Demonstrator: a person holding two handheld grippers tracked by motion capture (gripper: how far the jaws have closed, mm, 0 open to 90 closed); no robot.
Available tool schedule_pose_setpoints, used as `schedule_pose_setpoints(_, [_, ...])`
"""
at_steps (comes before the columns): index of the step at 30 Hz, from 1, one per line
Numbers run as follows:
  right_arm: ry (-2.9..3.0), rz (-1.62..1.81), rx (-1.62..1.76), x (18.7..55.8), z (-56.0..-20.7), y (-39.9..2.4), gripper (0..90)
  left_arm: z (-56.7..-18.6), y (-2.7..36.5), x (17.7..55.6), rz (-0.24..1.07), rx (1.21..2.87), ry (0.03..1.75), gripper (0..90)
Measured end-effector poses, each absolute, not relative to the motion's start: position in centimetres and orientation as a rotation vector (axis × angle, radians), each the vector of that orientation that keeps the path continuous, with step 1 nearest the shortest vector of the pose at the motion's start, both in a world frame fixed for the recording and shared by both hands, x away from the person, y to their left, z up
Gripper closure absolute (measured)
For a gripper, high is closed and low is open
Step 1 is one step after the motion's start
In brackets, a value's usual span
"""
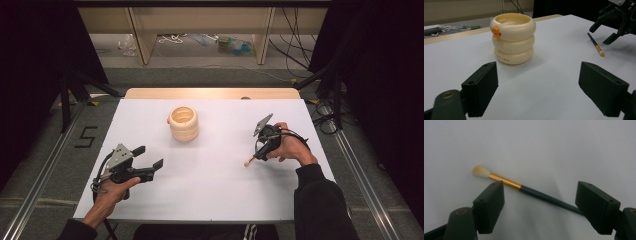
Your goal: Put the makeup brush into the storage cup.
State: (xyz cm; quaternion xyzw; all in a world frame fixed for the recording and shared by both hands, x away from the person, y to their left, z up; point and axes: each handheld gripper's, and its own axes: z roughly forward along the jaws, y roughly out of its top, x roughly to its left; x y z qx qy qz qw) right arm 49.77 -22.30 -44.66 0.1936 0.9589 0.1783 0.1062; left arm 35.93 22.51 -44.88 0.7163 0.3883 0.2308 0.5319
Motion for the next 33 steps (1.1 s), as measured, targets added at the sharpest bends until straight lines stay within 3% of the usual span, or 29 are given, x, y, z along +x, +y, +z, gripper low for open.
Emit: schedule_pose_setpoints(33, [2.892,0.442,0.52,50.6,-45.9,-22.2,28.8,-44.9,22.5,35.9,0.548,1.704,0.93,15.6])
